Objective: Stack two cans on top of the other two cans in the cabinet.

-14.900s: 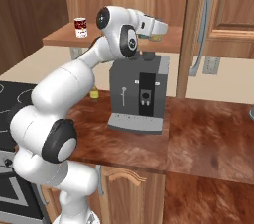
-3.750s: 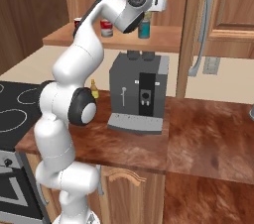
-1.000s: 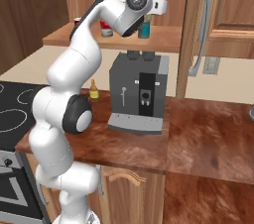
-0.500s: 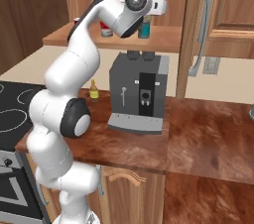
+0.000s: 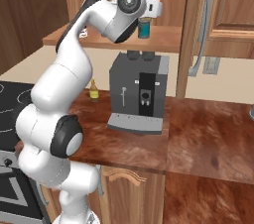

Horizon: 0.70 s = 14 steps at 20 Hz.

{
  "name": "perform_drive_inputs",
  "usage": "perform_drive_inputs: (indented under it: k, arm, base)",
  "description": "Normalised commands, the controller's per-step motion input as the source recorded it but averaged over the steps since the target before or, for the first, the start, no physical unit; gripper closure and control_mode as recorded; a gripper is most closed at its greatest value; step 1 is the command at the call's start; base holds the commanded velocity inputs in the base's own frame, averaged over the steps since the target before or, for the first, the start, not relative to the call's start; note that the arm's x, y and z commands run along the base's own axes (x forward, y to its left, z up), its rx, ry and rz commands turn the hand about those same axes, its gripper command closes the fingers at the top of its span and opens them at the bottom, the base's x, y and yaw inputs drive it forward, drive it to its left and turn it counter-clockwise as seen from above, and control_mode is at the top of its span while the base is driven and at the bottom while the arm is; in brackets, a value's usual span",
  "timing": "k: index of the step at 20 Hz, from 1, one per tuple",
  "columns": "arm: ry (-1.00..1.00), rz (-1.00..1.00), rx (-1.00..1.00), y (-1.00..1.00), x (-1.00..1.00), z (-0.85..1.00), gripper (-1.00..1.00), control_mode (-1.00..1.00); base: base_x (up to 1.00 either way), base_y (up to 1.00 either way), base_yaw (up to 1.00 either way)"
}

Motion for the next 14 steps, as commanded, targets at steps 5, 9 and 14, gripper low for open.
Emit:
perform_drive_inputs:
  k: [5,9,14]
  arm:
    - [0.0,0.0,0.0,0.34,-0.31,0.0,1.0,-1.0]
    - [0.0,0.0,0.0,0.4,-0.25,0.0,1.0,-1.0]
    - [0.0,0.0,0.0,0.36,-0.23,0.0,1.0,-1.0]
  base:
    - [0.0,0.0,0.0]
    - [0.0,0.0,0.0]
    - [0.0,0.0,0.0]
